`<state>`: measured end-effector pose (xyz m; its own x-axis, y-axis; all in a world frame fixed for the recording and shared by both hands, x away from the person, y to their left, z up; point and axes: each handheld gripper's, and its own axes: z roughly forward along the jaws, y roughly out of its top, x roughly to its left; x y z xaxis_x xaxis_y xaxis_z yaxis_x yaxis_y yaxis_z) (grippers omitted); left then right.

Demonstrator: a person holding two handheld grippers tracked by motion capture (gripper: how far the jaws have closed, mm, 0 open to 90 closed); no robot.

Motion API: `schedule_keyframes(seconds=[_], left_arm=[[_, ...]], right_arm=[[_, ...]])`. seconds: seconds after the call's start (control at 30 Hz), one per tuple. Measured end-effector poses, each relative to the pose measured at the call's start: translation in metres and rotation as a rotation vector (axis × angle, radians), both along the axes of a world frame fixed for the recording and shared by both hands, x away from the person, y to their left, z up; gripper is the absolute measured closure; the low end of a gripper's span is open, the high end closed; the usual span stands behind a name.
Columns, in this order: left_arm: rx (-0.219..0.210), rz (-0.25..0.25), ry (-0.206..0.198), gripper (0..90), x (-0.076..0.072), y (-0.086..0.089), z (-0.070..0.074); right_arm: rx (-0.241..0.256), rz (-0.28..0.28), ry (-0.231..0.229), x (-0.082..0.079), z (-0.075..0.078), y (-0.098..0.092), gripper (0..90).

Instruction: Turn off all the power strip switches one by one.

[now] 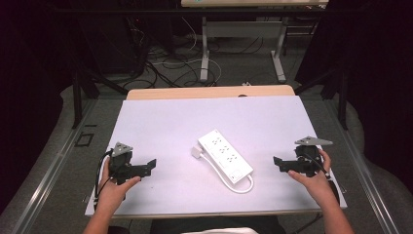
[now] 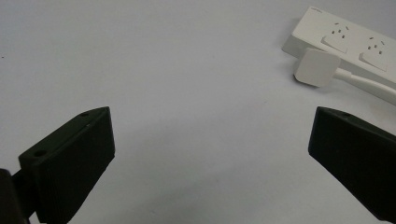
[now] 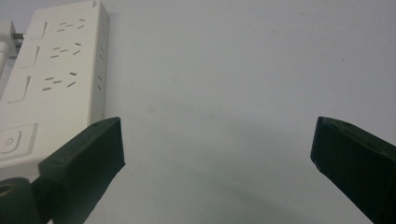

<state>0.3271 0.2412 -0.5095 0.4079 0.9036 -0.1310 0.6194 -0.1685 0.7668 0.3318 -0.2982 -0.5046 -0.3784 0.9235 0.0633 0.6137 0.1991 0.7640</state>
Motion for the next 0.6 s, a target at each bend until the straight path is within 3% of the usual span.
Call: schedule_keyframes(seconds=[0.17,0.23,0.5,0.6], left_arm=[[0.003,-0.002,-0.005,0.5,-0.002,-0.001,0.003],[0.004,-0.001,-0.009,0.5,-0.003,-0.002,0.003],[0.019,-0.006,-0.01,0.5,-0.005,-0.003,0.005],[0.026,-0.007,-0.009,0.5,-0.006,-0.003,0.006]], right_arm=[[-0.007,0.021,0.027,0.0,-0.001,0.008,8.5],[-0.028,0.044,0.011,-0.001,0.002,0.015,10.5],[-0.021,0.082,-0.026,-0.002,0.008,0.033,17.8],[-0.012,0.107,-0.028,-0.002,0.01,0.043,25.3]])
